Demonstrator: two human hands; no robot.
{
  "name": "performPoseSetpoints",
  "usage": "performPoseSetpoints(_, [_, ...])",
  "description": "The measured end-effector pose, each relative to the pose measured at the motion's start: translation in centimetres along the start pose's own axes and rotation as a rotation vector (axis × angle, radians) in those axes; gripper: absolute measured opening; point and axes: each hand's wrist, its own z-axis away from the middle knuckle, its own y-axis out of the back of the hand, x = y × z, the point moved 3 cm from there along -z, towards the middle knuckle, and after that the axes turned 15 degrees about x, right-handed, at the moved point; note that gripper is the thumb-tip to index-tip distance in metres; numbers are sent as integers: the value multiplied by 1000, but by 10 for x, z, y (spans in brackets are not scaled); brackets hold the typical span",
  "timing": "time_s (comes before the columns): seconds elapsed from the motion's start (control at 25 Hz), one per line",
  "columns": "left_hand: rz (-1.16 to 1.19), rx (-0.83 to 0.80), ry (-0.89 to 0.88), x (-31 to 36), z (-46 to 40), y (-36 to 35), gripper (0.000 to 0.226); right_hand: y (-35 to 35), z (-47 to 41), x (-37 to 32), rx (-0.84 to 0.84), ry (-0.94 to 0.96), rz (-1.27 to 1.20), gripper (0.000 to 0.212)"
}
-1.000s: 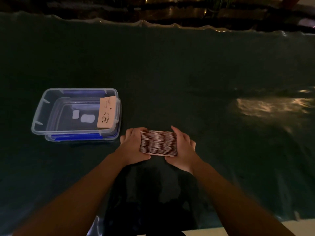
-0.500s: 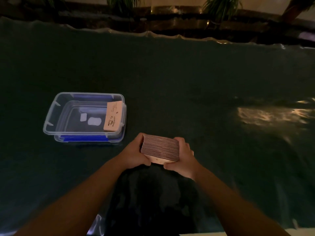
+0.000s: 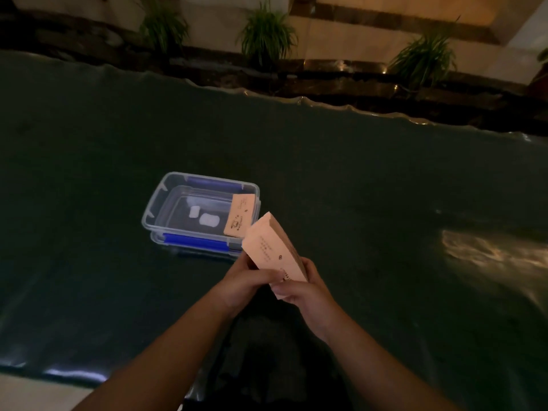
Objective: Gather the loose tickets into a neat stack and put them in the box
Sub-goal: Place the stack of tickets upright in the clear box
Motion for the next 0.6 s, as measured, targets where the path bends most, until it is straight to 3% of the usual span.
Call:
performPoseSetpoints(0.2, [-8,122,-93,46,1,39,86,-57,6,-42,-40,54,103,87])
performPoseSetpoints(0.32, [-42,117,-121,87,-5,72,82,-95,4,-74,-49,140,145,73])
performPoseSetpoints(0.44, [-104,82,-104,123,-20,105,71,-137,-8,-101,-23,202,169,65])
performPoseSetpoints(0.6, [-159,112,-14,146,-56,144,58,-186,-37,-113,42,126,188,61])
